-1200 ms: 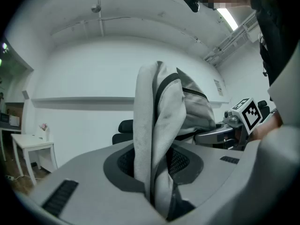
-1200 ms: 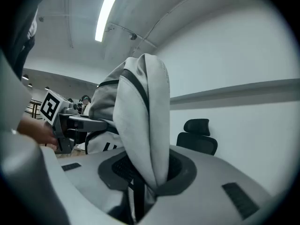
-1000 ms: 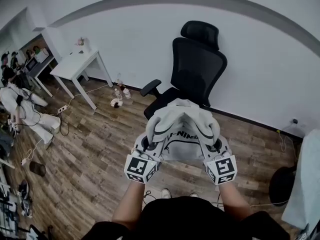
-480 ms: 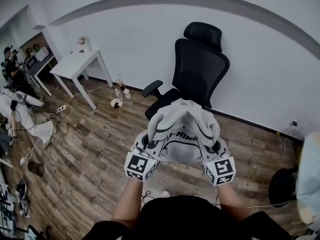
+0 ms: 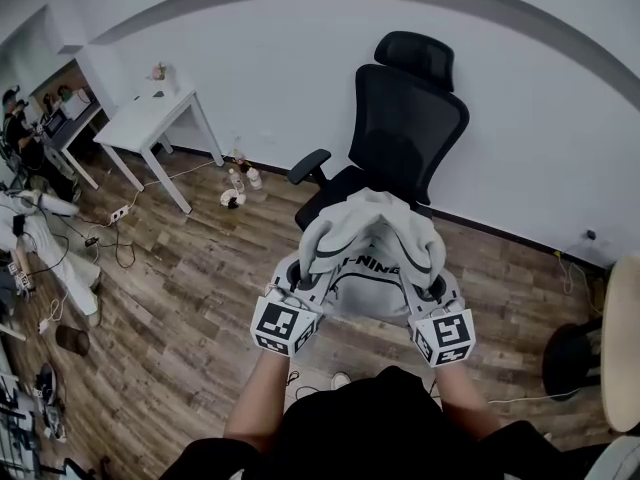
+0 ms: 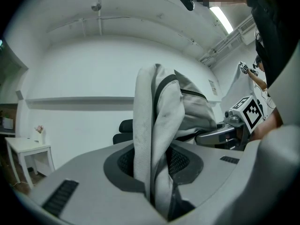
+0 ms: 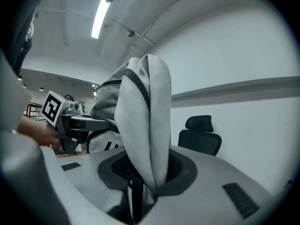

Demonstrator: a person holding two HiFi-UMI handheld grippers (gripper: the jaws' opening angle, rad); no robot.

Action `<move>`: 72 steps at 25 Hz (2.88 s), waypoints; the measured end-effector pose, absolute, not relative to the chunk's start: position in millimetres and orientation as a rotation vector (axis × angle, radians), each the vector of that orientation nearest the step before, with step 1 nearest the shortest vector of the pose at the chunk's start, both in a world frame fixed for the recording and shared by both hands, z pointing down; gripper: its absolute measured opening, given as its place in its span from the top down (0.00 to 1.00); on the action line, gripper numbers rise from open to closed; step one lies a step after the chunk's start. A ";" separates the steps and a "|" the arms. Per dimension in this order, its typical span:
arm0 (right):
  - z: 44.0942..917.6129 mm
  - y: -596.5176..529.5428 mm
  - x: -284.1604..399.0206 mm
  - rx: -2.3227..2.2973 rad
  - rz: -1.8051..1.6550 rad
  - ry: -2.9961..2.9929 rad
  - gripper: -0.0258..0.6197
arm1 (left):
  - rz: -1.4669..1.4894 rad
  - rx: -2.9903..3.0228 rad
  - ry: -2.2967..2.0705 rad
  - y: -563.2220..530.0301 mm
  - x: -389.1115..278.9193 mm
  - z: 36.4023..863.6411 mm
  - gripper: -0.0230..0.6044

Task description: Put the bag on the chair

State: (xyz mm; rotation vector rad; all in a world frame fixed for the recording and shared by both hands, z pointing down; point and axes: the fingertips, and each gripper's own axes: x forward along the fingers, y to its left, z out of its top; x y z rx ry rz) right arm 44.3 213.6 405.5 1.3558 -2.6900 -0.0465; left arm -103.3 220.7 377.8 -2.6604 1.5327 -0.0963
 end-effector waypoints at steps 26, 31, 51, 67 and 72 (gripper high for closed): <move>400.0 74.1 52.9 1.237 -0.078 -2.746 0.78 | -0.086 -2.715 1.560 85.0 -95.9 379.6 0.78; 403.7 44.6 62.3 1.205 -0.068 -2.769 0.78 | -0.108 -2.693 1.595 58.0 -86.0 382.0 0.78; 423.6 -66.0 96.4 1.056 -0.022 -2.836 0.77 | -0.198 -2.616 1.739 -46.3 -47.9 398.2 0.78; 436.4 -170.0 46.4 1.130 0.033 -2.760 0.77 | -0.181 -2.709 1.678 -156.3 -97.6 414.8 0.78; 447.7 -171.3 46.8 1.214 0.038 -2.703 0.77 | -0.198 -2.770 1.601 -163.8 -98.0 428.1 0.78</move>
